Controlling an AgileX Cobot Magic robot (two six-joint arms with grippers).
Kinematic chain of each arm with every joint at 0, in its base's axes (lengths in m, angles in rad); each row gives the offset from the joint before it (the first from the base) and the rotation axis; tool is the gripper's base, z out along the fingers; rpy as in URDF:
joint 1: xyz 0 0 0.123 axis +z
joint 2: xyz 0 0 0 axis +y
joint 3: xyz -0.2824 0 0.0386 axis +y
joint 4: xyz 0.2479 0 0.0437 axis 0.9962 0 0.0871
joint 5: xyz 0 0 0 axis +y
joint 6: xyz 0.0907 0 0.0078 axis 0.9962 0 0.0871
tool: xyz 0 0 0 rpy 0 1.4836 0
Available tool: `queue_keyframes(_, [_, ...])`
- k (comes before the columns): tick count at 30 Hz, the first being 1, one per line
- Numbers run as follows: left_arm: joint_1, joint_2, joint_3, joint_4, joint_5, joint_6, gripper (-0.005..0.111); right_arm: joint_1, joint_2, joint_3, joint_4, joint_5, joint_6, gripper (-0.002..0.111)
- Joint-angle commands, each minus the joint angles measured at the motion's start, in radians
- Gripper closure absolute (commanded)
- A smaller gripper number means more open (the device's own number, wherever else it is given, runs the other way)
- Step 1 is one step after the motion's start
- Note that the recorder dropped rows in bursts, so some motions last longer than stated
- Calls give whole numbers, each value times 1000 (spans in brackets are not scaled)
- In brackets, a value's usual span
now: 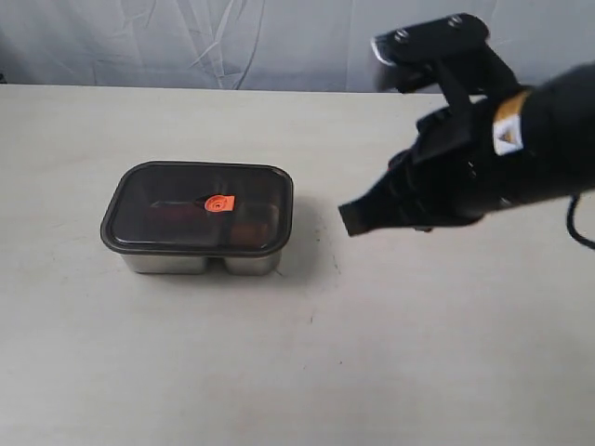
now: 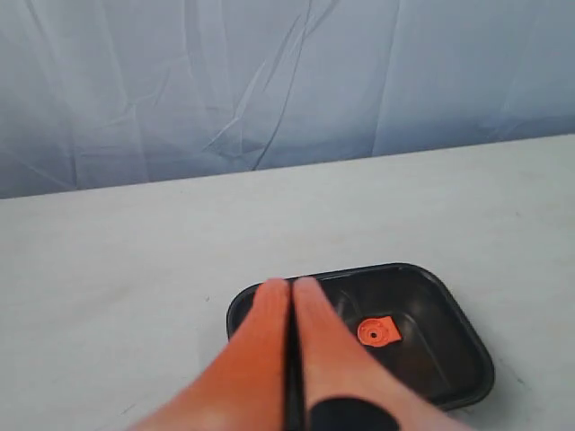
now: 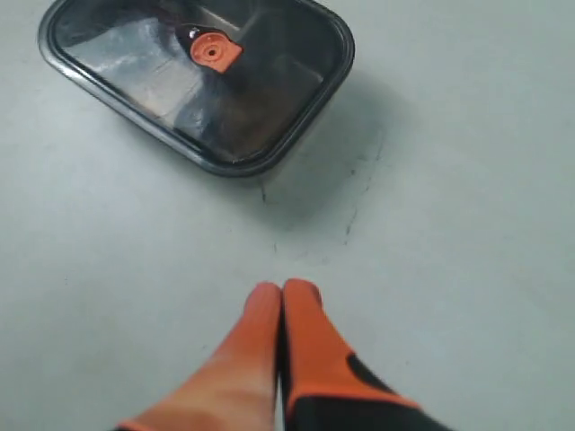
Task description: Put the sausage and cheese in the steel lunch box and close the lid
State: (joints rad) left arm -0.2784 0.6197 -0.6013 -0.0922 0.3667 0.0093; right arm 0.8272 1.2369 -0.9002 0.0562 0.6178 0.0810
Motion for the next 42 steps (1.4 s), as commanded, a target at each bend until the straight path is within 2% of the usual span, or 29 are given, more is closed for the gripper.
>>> queue_keyframes(1, [-4,-166,58,-32,39,-9,106,1,-148,162,59,-101,2,109])
queue_keyframes(4, [-4,-218,58,-25,87,-9,106,1,-204,204,61,-78,4,109])
queue_keyframes(14, [-4,-259,58,-23,89,-9,106,1,-227,206,52,-59,2,109])
queue_keyframes(18, [-4,-259,58,-23,89,-9,106,-20,-313,207,-116,-72,2,109])
queue_keyframes(20, [-4,-258,58,2,89,-9,106,-83,-391,207,-126,-72,2,109])
queue_keyframes(21, [-4,-258,58,5,89,-9,106,-192,-479,207,-71,-62,2,109])
queue_keyframes(22, [-4,-258,58,5,89,-9,106,-246,-515,207,-51,-42,2,109])
queue_keyframes(23, [-4,-258,58,5,89,-9,106,-396,-605,214,-10,-12,8,109])
queue_keyframes(24, [-4,-258,58,5,89,-9,106,-461,-655,219,-1,-19,6,109])
queue_keyframes(25, [-4,-258,58,5,89,-9,106,-613,-754,243,-13,-16,-1,109])
queue_keyframes(27, [-4,-258,58,5,89,-9,106,-747,-856,283,-67,-14,-4,109])
queue_keyframes(31, [-4,-258,58,5,89,-9,106,-796,-953,386,-76,-58,-4,109])
queue_keyframes(36, [-4,-258,58,5,89,-9,106,-797,-1152,656,-70,-241,-2,109])
queue_keyframes(38, [-4,-258,58,5,89,-9,106,-797,-1233,737,-56,-246,-2,109])
queue_keyframes(42, [-4,-258,58,5,89,-9,106,-798,-1237,803,-46,-241,-2,109])
